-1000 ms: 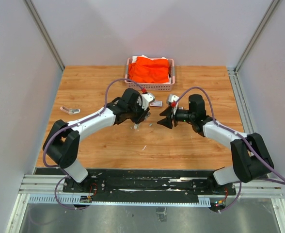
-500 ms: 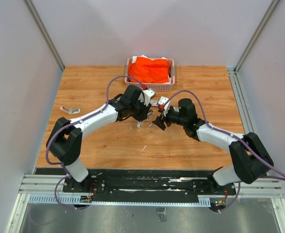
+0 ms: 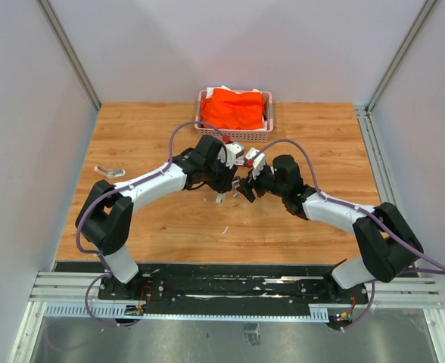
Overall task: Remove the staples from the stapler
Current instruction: Place the stapler at the center of the board.
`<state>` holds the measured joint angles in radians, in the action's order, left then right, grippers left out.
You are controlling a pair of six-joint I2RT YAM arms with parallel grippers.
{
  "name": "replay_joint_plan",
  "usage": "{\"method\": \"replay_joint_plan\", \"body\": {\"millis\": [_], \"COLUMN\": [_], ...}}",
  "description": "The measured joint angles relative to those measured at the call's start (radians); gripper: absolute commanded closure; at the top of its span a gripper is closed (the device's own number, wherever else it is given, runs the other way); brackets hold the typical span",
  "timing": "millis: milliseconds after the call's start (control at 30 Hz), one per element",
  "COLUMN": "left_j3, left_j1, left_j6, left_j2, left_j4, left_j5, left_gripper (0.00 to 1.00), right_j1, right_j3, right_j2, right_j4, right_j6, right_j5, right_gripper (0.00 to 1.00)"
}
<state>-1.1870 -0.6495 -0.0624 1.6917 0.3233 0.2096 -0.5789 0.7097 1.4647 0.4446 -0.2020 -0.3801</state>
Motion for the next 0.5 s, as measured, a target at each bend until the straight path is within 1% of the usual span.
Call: {"method": "replay_joint_plan", "body": {"millis": [500], "left_j3": [0.006], "left_j1": [0.0], "left_j6": [0.011], "left_j2": [0.012], "left_j4": [0.0], "left_j5": [0.018], "left_gripper": [1.0], "right_j1": [-0.054], "right_j3": [0.016], "right_j2": [0.002], "right_j4": [-0.003], "right_j6": [0.015], "right_j5": [0.041], "right_gripper": [0.3]}}
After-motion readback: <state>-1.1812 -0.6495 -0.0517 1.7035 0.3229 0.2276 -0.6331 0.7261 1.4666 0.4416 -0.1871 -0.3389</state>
